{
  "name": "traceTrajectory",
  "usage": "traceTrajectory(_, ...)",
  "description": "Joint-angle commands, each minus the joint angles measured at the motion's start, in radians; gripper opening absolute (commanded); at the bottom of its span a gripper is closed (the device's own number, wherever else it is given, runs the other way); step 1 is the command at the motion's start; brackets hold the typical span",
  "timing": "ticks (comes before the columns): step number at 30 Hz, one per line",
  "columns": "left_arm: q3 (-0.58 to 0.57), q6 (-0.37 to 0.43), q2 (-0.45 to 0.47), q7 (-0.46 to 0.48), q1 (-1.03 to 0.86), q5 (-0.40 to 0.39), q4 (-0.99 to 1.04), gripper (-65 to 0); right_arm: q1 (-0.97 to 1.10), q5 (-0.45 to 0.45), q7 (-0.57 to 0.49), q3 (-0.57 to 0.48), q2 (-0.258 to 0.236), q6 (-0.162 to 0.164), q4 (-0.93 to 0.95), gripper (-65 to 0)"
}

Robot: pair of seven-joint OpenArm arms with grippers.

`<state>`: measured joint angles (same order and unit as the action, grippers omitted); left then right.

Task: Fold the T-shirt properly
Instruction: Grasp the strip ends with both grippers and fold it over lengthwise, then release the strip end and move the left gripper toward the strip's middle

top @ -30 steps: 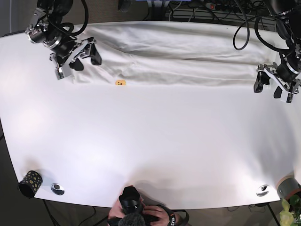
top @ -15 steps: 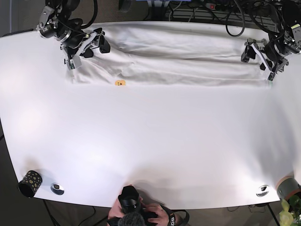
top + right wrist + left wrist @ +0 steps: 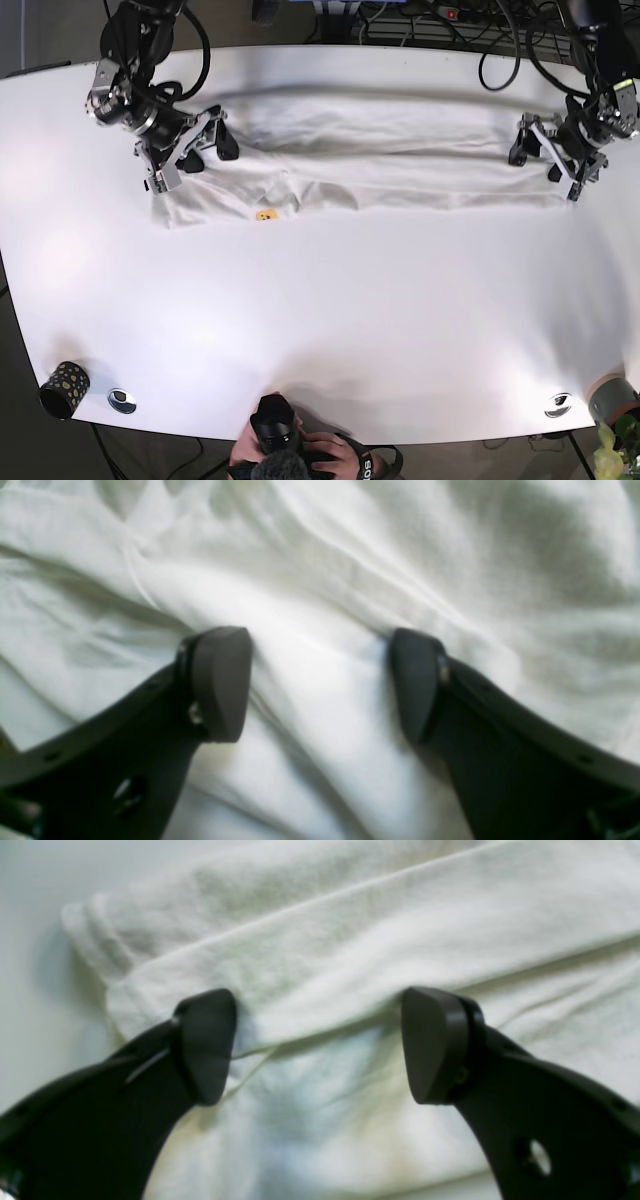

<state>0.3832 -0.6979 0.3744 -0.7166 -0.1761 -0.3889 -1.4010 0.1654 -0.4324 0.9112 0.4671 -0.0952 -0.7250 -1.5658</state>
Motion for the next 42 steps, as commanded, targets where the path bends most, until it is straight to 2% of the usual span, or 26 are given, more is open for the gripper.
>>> traceTrajectory(1,-0.016,0.0,0.007,-0.044,0.051,0.035,0.061,-17.2,-0.042,0.089,0.056,0.003,-0.038,0.027,0.069,-22.0)
traceTrajectory(8,-0.022,0.0,0.005,-0.045,0.172,0.044,0.13,-16.7,-0.162,0.088,0.021,0.003,-0.125,0.027,0.204,-22.0)
traceTrajectory(13,-0.007,0.0,0.005,-0.047,0.186,0.018,0.114,-16.5,-0.174,0.088,0.021,0.003,-0.14,0.027,0.206,-22.0)
traceTrajectory(16,0.058,0.0,0.005,-0.053,0.174,-0.086,0.064,-16.4,-0.174,0.088,0.021,0.003,-0.14,0.027,0.204,-22.0)
traceTrajectory(19,0.138,0.0,0.008,-0.117,0.137,-0.216,0.015,-16.4,-0.171,0.088,0.021,0.003,-0.137,0.027,0.204,-22.0)
traceTrajectory(21,0.188,0.0,0.008,-0.163,0.131,-0.276,-0.008,-16.4,-0.169,0.085,0.021,0.002,-0.133,0.027,0.204,-22.0)
traceTrajectory(23,0.224,0.0,0.007,-0.188,0.128,-0.299,-0.019,-16.4,-0.169,0.077,0.021,0.002,-0.131,0.027,0.204,-22.0)
traceTrajectory(36,0.256,0.0,-0.025,-0.2,0.134,-0.31,0.082,-16.5,-0.168,0.077,0.019,0.002,-0.133,0.027,0.204,-22.0)
traceTrajectory(42,0.257,0.0,-0.07,-0.2,0.165,-0.301,0.145,-16.9,-0.168,0.077,0.019,0.002,-0.136,0.027,0.204,-22.0)
